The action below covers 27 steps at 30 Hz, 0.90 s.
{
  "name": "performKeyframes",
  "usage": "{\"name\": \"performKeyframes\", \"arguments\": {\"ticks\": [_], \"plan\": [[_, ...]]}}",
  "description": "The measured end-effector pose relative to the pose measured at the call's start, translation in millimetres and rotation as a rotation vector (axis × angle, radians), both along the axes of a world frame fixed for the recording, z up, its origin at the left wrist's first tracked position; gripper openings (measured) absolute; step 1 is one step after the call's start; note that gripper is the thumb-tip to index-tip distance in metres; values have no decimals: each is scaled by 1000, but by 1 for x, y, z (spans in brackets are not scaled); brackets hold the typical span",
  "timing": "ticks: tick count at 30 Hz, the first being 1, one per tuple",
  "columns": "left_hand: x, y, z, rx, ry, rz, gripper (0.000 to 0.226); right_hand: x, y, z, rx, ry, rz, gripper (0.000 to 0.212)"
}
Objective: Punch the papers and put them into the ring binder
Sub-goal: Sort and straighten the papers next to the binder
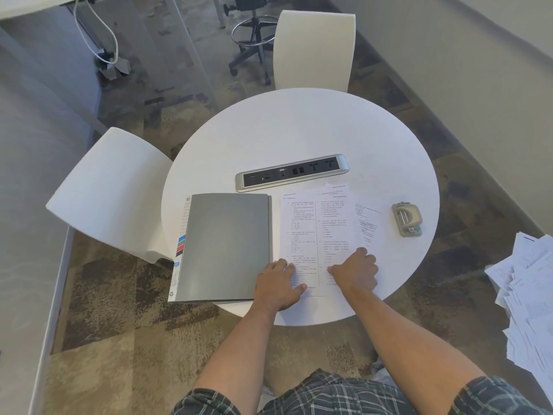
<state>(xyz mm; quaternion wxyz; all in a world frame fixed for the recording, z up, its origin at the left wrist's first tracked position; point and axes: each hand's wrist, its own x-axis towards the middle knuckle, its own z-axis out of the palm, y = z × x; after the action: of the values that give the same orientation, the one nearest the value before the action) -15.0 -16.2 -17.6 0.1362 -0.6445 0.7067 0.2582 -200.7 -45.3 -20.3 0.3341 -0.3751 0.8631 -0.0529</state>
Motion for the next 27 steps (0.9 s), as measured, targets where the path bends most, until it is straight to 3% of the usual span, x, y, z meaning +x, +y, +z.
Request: {"name": "performKeyframes", "arguments": {"ticks": [9,21,23,27], "plan": [[1,1,-4,-20,-1,-21,75,4,16,-5,-24,37,-15,78],[-1,1,2,-19,15,-1,73,11,14,-6,-320,-371,-118,87],[-3,0,5,-20,32,18,68,7,10,-1,-322,-399,-162,79],[-2,-2,4,-31,118,121,61,-5,3,9,-388,-401,-146,34]]}}
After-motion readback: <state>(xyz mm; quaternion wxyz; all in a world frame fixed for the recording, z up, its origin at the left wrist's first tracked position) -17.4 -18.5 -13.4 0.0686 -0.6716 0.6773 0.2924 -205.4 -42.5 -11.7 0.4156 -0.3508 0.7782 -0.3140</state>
